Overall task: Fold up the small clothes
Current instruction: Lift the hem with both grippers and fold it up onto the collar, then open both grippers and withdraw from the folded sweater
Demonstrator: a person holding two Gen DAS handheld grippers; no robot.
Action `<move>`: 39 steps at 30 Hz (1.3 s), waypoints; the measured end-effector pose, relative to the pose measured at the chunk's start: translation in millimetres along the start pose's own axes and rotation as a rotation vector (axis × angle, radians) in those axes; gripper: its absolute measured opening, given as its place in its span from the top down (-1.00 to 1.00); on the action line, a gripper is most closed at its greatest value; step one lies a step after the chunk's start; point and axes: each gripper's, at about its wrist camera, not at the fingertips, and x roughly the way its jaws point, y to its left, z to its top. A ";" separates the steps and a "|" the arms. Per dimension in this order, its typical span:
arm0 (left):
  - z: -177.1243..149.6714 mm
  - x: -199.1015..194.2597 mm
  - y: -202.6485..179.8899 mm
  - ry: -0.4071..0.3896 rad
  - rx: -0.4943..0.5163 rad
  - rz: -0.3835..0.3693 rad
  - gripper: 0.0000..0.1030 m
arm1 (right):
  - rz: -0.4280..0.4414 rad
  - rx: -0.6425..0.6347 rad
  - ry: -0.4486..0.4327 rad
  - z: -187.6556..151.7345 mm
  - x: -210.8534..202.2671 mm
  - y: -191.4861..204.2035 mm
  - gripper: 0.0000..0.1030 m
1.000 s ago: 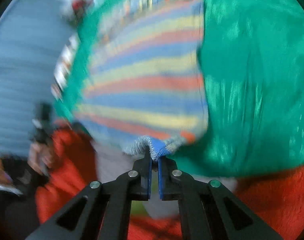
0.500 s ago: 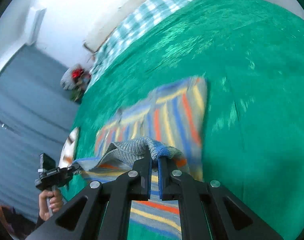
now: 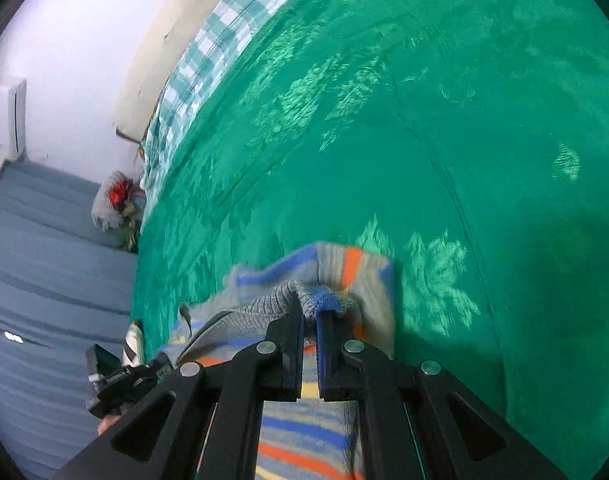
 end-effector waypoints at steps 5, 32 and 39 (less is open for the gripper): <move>18.4 -26.6 10.9 -0.140 -0.065 -0.003 -0.48 | 0.056 0.033 -0.055 2.4 0.7 -5.8 0.81; -174.7 -55.3 -24.9 -0.046 0.629 0.231 -0.54 | -0.365 -0.697 0.183 -172.7 -71.6 53.5 0.44; -195.3 -44.7 -21.0 -0.070 0.643 0.327 -0.72 | -0.266 -0.737 0.173 -203.6 -63.9 75.7 0.43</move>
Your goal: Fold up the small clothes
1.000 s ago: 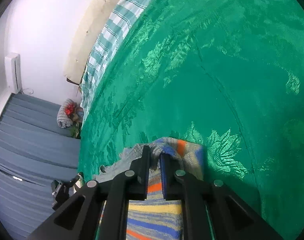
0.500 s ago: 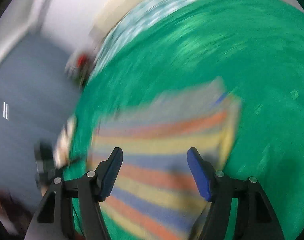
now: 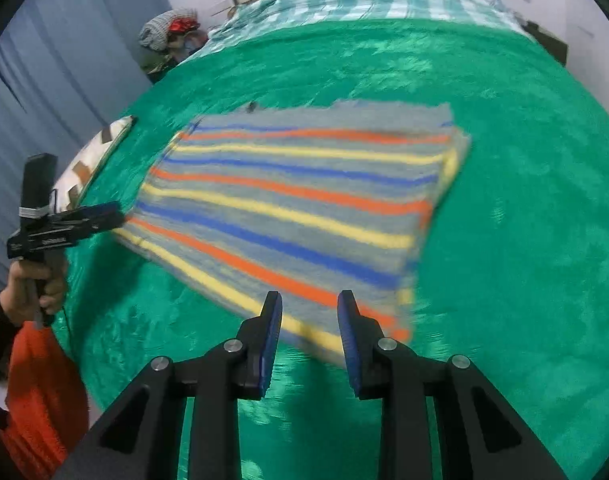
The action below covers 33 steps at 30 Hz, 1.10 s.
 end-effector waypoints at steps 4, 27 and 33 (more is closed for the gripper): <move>-22.6 5.3 12.9 0.014 -0.029 0.092 -0.73 | -0.055 0.022 0.035 -27.3 16.7 -3.5 0.43; -98.7 -4.4 -3.6 -0.142 -0.037 0.197 -0.98 | -0.446 0.148 -0.040 -93.6 -23.3 6.3 -0.26; -101.0 -4.5 -4.7 -0.149 -0.033 0.206 -0.98 | -0.459 0.136 -0.031 -95.3 -19.6 8.2 -0.30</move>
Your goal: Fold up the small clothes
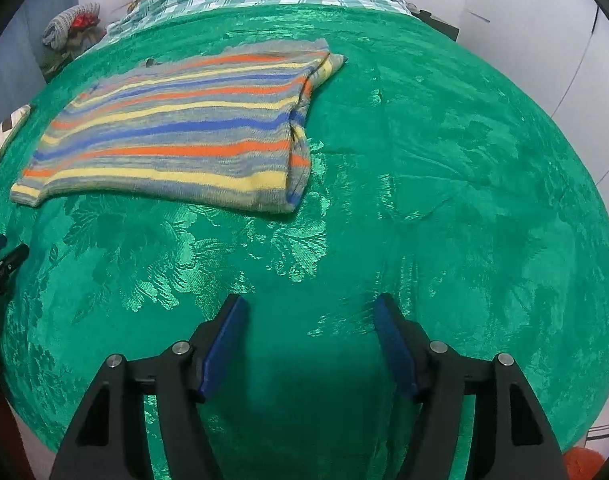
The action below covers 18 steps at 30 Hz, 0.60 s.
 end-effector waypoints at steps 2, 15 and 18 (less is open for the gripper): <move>-0.8 -0.3 -0.9 -0.001 0.001 0.001 -0.98 | 0.002 0.000 -0.001 -0.5 -0.1 -0.4 -0.30; -2.0 0.2 -2.9 -0.007 0.004 0.007 -0.98 | 0.000 -0.001 -0.002 -2.2 1.9 0.6 -0.32; -1.9 0.2 -2.7 -0.007 0.004 0.007 -0.98 | -0.002 -0.006 0.000 -2.4 3.0 1.4 -0.33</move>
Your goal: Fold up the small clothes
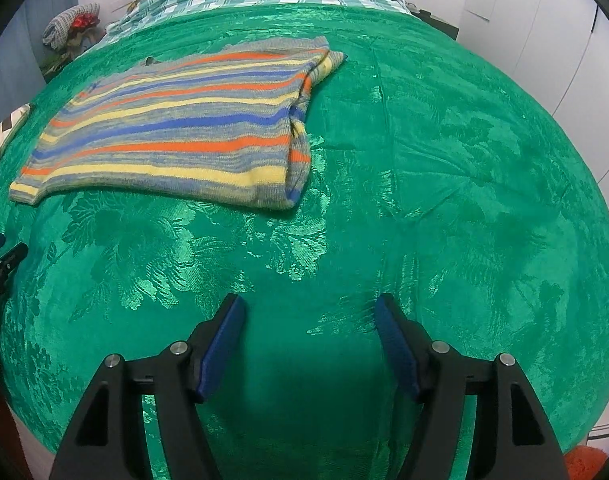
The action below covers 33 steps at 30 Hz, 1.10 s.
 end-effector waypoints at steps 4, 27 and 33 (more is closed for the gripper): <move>0.0 0.0 -0.1 0.000 0.000 0.000 -0.98 | 0.000 -0.001 0.000 -0.3 0.2 0.6 -0.33; 36.7 -65.5 -61.0 -0.057 0.180 -0.101 -0.94 | 0.245 0.189 0.005 -1.5 -16.8 -45.6 -0.43; 76.2 -58.3 -187.5 -0.097 0.454 -0.345 -0.77 | 0.309 0.377 -0.054 1.2 -28.6 -99.9 -0.42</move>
